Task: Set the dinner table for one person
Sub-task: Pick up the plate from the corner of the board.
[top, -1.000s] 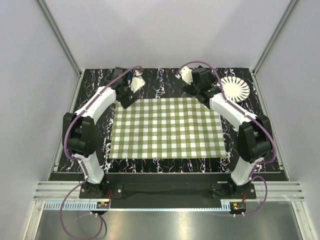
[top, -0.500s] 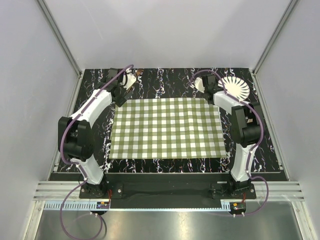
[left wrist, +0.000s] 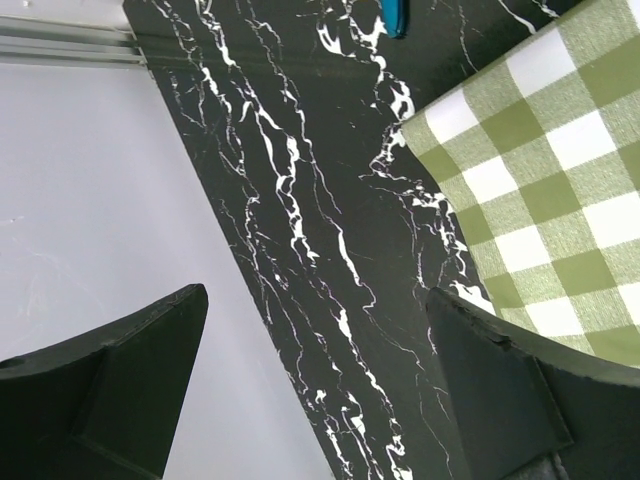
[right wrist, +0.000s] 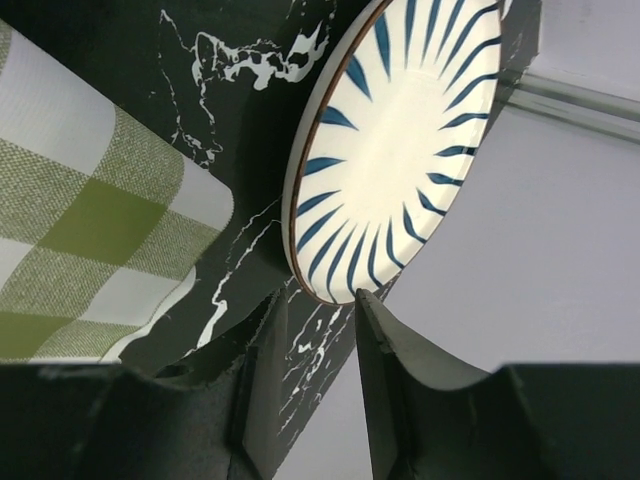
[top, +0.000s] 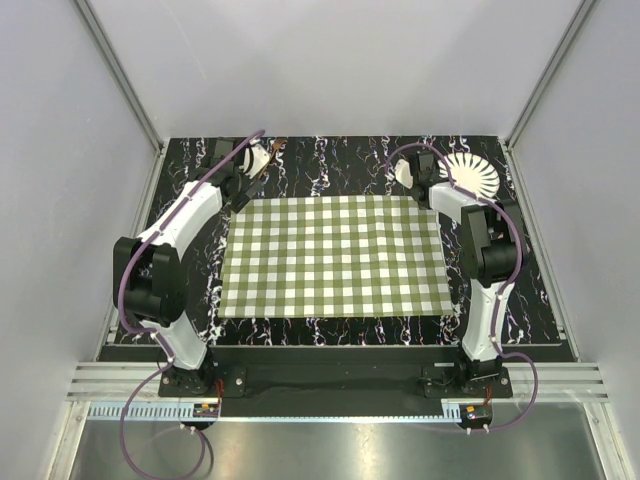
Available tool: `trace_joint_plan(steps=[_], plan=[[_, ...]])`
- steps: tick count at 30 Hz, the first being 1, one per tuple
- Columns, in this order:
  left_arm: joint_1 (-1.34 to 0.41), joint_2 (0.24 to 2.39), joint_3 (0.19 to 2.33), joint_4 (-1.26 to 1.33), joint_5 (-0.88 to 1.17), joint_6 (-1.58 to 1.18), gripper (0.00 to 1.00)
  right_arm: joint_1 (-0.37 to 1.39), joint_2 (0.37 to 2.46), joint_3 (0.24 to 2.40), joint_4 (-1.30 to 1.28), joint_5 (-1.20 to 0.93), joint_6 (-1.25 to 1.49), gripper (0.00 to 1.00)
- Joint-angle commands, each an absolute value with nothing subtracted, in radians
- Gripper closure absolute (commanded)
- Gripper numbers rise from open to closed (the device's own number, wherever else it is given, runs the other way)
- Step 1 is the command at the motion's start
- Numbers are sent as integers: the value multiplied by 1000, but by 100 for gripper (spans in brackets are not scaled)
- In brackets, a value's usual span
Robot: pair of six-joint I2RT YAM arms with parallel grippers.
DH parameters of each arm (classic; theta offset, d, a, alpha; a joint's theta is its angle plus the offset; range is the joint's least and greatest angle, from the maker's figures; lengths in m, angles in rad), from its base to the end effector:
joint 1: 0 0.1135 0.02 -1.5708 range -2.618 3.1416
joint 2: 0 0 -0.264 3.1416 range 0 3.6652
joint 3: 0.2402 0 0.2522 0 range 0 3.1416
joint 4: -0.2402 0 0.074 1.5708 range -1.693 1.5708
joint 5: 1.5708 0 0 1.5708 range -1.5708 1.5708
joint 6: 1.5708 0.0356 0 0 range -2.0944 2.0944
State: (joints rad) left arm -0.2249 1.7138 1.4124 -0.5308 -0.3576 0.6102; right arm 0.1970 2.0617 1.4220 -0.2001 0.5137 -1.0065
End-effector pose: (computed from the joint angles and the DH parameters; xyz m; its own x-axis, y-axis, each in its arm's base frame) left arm 0.3748 -0.0730 0.2800 -0.6026 0.6885 -0.4034 0.3960 0.6969 0.5979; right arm 0.4417 0.0703 0.1701 -0.5183 -0.8539 -0.0479 -0.5360 0.3680 -0.7598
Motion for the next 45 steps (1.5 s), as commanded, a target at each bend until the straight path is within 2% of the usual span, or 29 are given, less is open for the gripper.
trace_joint_plan(steps=[1, 18, 24, 25, 26, 28, 39, 45], plan=[[-219, 1667, 1408, -482, -396, 623, 1, 175, 2092, 1436, -163, 520, -976, 60], [-219, 1681, 1413, -480, -414, 626, 1, 132, 2224, 1528, -129, 531, -946, 64], [-219, 1686, 1411, -480, -413, 626, 1, 130, 2276, 1554, -112, 534, -957, 81], [-219, 1686, 1411, -480, -414, 626, 1, 130, 2281, 1558, -112, 534, -957, 85], [-219, 1686, 1414, -480, -414, 626, 1, 130, 2286, 1560, -109, 535, -957, 96], [-219, 1687, 1416, -479, -414, 626, 1, 129, 2296, 1562, -106, 538, -960, 100], [-219, 1701, 1424, -480, -407, 621, 1, 129, 2289, 1536, -3, 624, -989, 100], [-222, 1710, 1434, -482, -399, 609, 1, 130, 2281, 1467, 294, 709, -1150, 100]])
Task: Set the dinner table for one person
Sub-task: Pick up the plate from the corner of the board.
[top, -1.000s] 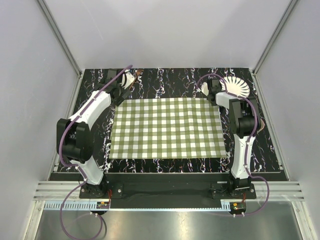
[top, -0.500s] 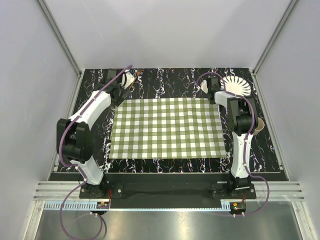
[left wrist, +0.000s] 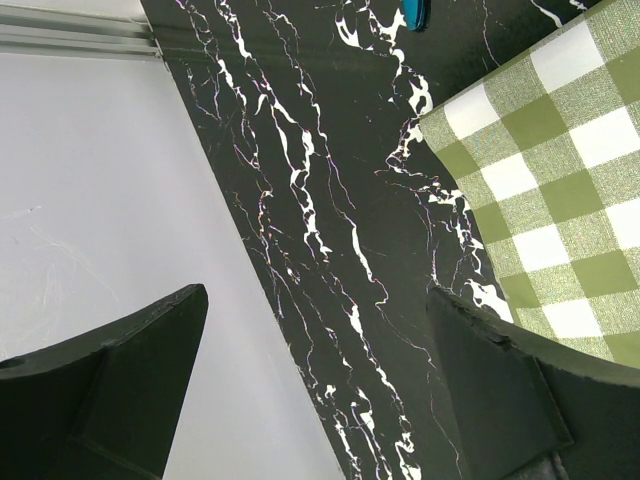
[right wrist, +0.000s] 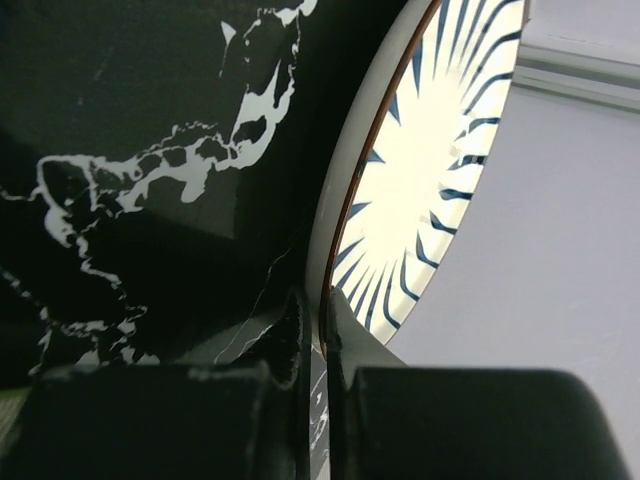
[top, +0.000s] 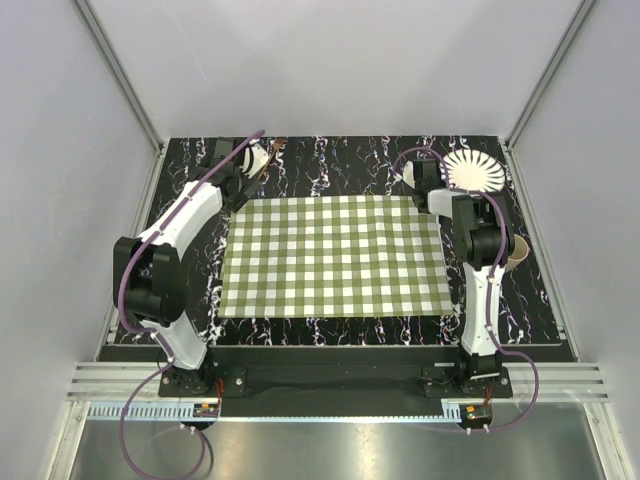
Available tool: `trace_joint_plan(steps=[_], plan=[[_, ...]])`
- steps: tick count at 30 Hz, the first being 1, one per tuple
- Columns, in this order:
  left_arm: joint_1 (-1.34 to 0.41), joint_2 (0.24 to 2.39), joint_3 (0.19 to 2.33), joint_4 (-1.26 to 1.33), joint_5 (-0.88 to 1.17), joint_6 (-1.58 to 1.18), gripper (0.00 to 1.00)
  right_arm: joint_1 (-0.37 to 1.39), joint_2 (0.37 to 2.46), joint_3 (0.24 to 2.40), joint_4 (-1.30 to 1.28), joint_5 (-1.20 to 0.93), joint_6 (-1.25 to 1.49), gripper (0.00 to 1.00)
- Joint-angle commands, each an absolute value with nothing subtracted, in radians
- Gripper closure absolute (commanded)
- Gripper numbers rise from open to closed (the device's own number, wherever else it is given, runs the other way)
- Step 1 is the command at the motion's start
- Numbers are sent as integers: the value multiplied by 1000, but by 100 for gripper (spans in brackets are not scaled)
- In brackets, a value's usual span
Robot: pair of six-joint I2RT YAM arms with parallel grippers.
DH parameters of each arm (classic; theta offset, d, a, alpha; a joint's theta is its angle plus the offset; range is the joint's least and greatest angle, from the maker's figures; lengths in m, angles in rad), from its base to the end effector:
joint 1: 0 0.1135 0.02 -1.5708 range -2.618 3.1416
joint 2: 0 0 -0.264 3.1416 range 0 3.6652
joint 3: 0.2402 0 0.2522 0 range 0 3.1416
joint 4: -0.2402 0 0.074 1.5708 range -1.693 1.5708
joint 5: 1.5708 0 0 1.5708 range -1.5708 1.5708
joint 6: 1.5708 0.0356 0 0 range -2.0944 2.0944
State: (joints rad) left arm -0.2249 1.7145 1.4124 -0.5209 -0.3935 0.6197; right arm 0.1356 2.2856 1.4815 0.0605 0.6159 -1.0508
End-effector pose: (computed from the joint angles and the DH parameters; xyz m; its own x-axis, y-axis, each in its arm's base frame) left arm 0.3756 -0.0719 0.2808 -0.6098 0.6898 -0.3903 0.3759 0.6853 0.6238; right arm 0.4804 0.0448 0.1083 -0.6031 -0.7972 -0.0263 -0.4276 0.3510 -0.8331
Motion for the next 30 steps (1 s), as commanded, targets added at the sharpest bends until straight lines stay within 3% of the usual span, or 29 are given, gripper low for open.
trace_joint_plan(steps=[1, 18, 30], plan=[[-224, 1715, 1436, -480, -397, 607, 1, 129, 2281, 1460, 343, 718, -1164, 100], [-236, 1733, 1437, -482, -390, 598, 1, 133, 2234, 1470, 519, 769, -1279, 100], [-238, 1746, 1448, -477, -388, 598, 1, 242, 2037, 1299, 512, 735, -1264, 100]])
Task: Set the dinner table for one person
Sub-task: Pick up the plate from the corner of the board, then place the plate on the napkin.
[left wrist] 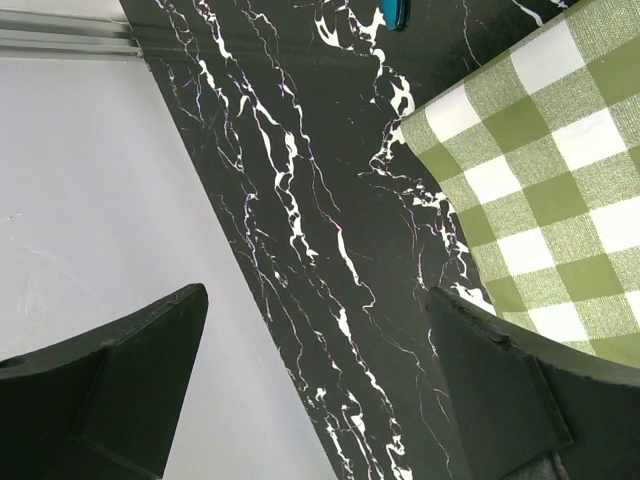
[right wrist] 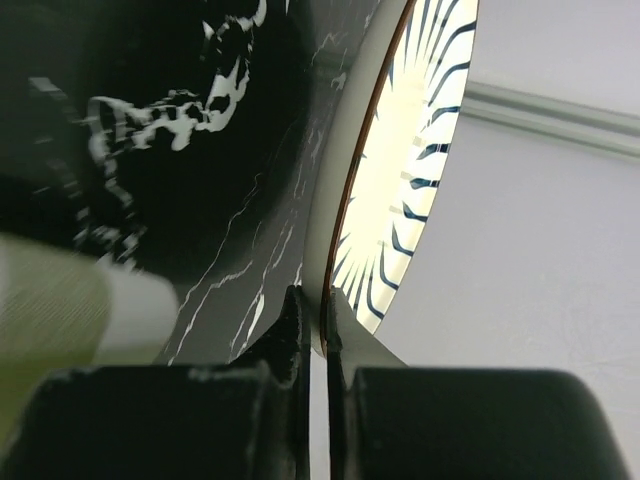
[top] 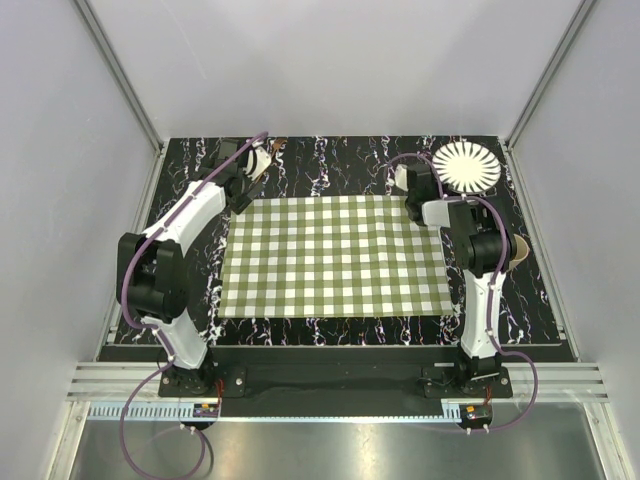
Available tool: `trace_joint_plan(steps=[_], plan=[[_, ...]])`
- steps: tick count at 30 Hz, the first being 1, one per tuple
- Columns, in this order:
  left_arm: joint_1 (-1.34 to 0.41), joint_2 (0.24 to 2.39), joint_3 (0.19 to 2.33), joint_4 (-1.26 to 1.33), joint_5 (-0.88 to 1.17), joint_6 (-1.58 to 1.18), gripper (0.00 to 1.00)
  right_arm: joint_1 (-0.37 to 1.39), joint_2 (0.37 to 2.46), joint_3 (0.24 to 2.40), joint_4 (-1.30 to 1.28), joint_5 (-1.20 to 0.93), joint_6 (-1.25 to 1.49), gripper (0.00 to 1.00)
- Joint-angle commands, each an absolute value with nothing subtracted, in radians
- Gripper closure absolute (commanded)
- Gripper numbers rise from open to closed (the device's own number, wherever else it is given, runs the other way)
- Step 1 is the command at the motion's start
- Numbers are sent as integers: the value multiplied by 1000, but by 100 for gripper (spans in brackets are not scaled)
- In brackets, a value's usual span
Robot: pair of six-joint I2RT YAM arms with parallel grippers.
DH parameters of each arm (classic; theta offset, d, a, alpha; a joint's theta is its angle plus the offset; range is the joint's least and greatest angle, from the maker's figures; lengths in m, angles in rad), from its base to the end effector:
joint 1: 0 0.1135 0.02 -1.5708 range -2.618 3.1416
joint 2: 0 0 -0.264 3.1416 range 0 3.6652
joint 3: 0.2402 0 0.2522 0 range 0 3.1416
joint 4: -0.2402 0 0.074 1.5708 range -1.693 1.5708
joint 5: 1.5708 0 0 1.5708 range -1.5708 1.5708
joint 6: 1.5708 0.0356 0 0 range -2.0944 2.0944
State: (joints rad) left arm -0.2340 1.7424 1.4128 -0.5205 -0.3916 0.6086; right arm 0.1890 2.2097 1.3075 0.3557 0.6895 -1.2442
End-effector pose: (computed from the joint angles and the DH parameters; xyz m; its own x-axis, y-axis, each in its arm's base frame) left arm 0.3794 -0.0765 0.2708 -0.6172 0.6904 -0.3775 0.3927 0.6860 0.6126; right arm 0.4591 0.0647 0.1177 -0.5321 -0.8458 0.0390 -0.3587 0.1834 -0.9153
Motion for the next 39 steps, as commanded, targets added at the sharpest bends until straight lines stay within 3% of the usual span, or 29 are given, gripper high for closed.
trace_joint_plan(steps=[1, 14, 39], plan=[[-238, 1747, 1450, -477, -387, 600, 1, 262, 2026, 1292, 512, 733, -1264, 100], [-238, 1704, 1407, -454, -399, 620, 1, 399, 1833, 1132, 430, 703, -1239, 100], [-235, 1690, 1419, -420, -420, 649, 1, 728, 1753, 1035, 302, 709, -1138, 100]])
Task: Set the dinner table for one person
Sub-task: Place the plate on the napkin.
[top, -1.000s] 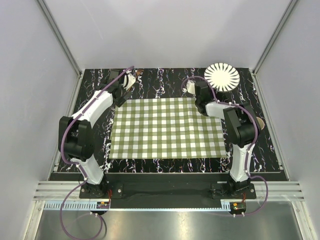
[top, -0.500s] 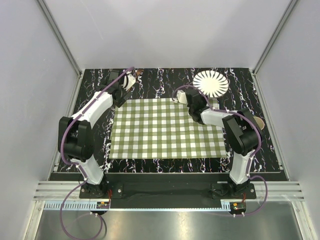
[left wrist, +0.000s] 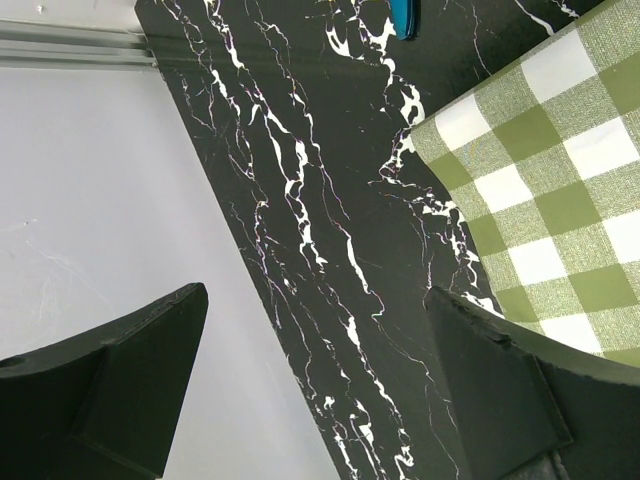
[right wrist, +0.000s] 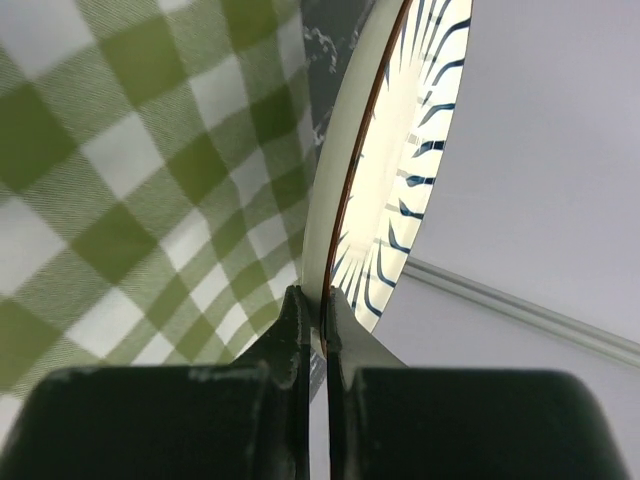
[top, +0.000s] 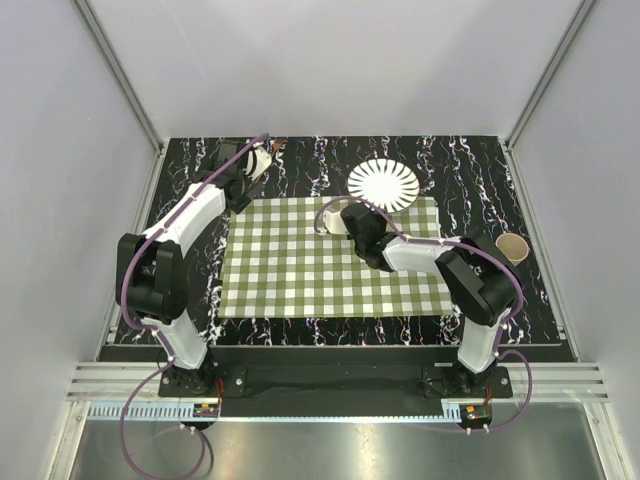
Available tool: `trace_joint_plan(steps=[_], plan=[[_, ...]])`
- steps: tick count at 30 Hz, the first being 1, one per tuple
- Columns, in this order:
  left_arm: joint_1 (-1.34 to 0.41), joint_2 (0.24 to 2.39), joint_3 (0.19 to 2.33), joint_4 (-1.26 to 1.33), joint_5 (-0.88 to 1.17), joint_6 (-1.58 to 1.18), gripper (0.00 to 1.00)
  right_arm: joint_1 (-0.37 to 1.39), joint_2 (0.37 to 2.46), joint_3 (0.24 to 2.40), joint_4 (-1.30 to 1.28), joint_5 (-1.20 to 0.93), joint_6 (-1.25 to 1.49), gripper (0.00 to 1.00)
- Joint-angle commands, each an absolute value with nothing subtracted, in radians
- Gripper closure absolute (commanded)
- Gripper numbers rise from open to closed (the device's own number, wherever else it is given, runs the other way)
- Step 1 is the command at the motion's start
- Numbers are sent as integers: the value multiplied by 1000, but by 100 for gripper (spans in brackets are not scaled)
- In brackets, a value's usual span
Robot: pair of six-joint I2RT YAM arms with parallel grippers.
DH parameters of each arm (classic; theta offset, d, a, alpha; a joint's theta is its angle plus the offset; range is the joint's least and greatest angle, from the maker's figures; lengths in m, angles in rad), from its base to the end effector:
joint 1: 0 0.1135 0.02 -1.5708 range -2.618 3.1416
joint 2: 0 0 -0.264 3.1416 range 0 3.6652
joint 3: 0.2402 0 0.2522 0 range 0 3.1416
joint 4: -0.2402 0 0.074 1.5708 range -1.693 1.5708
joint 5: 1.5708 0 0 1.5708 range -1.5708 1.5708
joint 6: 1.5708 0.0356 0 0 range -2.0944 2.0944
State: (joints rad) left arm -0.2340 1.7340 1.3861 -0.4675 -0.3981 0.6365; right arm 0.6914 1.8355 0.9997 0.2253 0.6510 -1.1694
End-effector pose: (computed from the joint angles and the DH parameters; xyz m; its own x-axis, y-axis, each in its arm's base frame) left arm 0.3795 -0.0763 0.2691 -0.5961 0.7054 -0.3836 0.3849 0.6703 0.6345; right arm 0.3078 0.2267 0.1682 -0.0578 -0.9983 -0.0003 -0.4552 0.0266 -0.8900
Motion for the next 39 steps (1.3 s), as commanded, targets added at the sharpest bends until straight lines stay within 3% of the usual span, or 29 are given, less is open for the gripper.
trace_joint_plan(steps=[1, 27, 39], plan=[[-235, 1693, 1420, -419, -422, 650, 1, 739, 1753, 1042, 293, 710, -1122, 100], [-235, 1693, 1473, -405, -417, 669, 1, 1153, 1752, 1111, 38, 663, -882, 100], [-236, 1666, 1467, -405, -416, 660, 1, 1186, 1736, 1072, -64, 615, -805, 100]])
